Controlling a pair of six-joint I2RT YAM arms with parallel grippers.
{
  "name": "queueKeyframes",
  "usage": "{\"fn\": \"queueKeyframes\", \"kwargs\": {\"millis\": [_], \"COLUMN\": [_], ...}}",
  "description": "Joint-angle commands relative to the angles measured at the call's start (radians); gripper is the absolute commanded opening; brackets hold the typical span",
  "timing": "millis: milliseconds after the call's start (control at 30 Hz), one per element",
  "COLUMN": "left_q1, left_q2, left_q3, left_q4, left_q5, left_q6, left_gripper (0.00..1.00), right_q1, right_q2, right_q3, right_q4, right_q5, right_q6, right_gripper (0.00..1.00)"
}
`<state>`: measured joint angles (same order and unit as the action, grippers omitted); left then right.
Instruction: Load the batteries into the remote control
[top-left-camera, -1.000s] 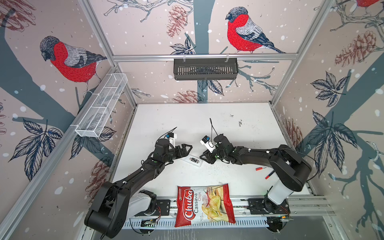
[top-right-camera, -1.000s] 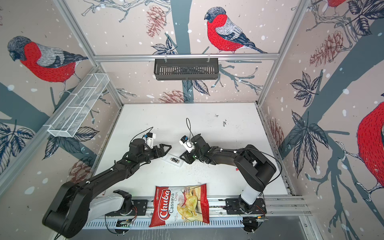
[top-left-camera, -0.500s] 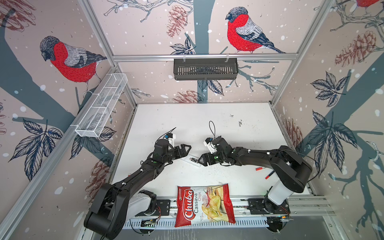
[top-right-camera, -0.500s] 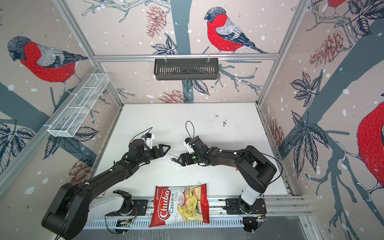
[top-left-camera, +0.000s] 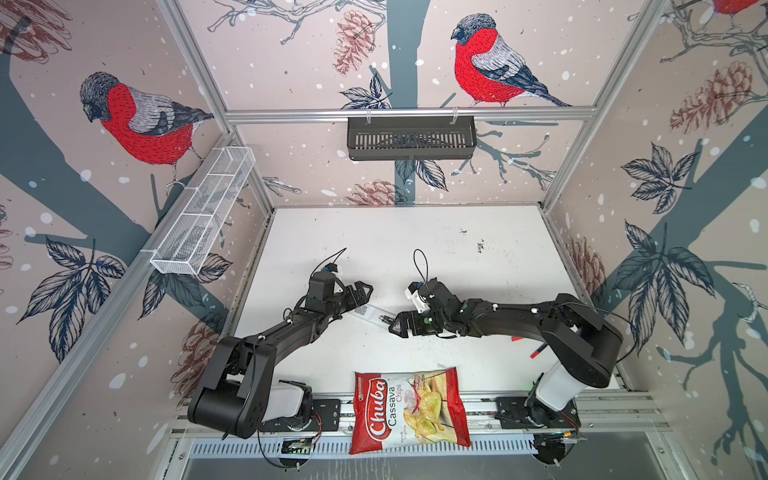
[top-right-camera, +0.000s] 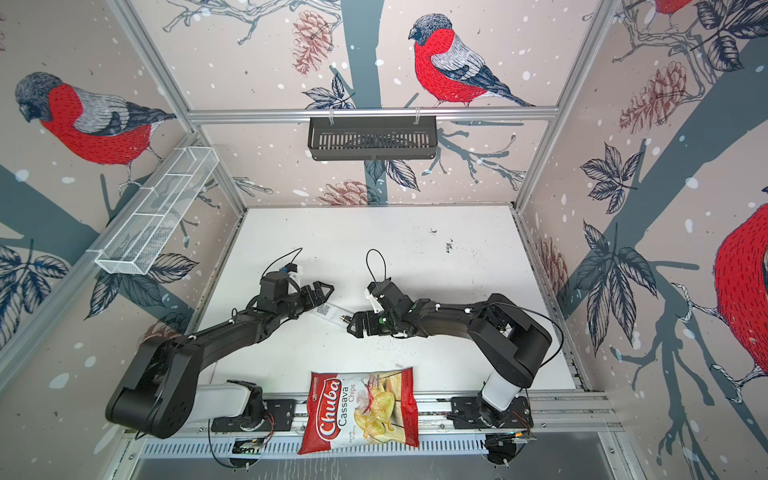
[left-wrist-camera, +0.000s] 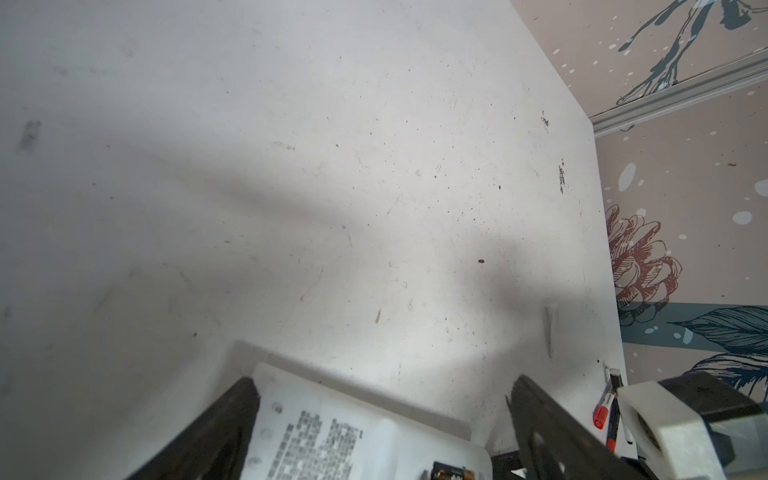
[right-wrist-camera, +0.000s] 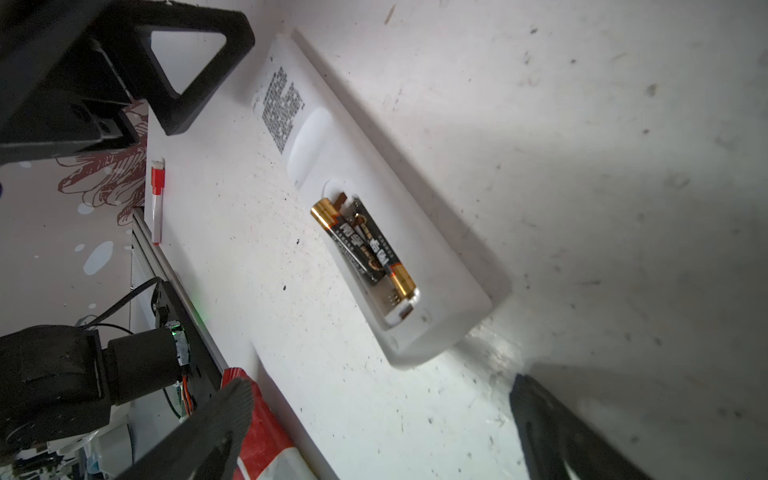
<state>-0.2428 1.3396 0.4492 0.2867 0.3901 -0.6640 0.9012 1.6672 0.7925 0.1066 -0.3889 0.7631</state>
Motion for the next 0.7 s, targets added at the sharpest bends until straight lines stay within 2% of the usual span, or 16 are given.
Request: {"fn": "queueKeyframes", "kwargs": {"millis": [0,167,533,667], "left_q1": [0.007,0.009,0.009,0.009], "left_q2": [0.017,0.013,-0.091,-0.126], "left_q3": [-0.005,-0.027,-0.112,-0.116], "left_q4": [0.044,0.041,0.064,0.047], "left_q5": [0.045,0.062,0.096,0.068], "left_q6": [0.020,0.015,-0.035,-0.042], "left_gripper": [0.95,0.95,0.95,0.95], "right_q1": [-0.002,-0.005,-0.028,-0.029], "right_q2": [0.016,0.049,0.165,0.164], "right_q3": [0.005,0.024,0.112,0.127], "right_q4": [0.042,0.062,0.050,-0.006], "right_q5": [0.003,0.018,0.016,0.080], "right_q6": [0.041,0.053,0.027,0.003], "right_gripper": [0.99,0.99,1.00,1.00]}}
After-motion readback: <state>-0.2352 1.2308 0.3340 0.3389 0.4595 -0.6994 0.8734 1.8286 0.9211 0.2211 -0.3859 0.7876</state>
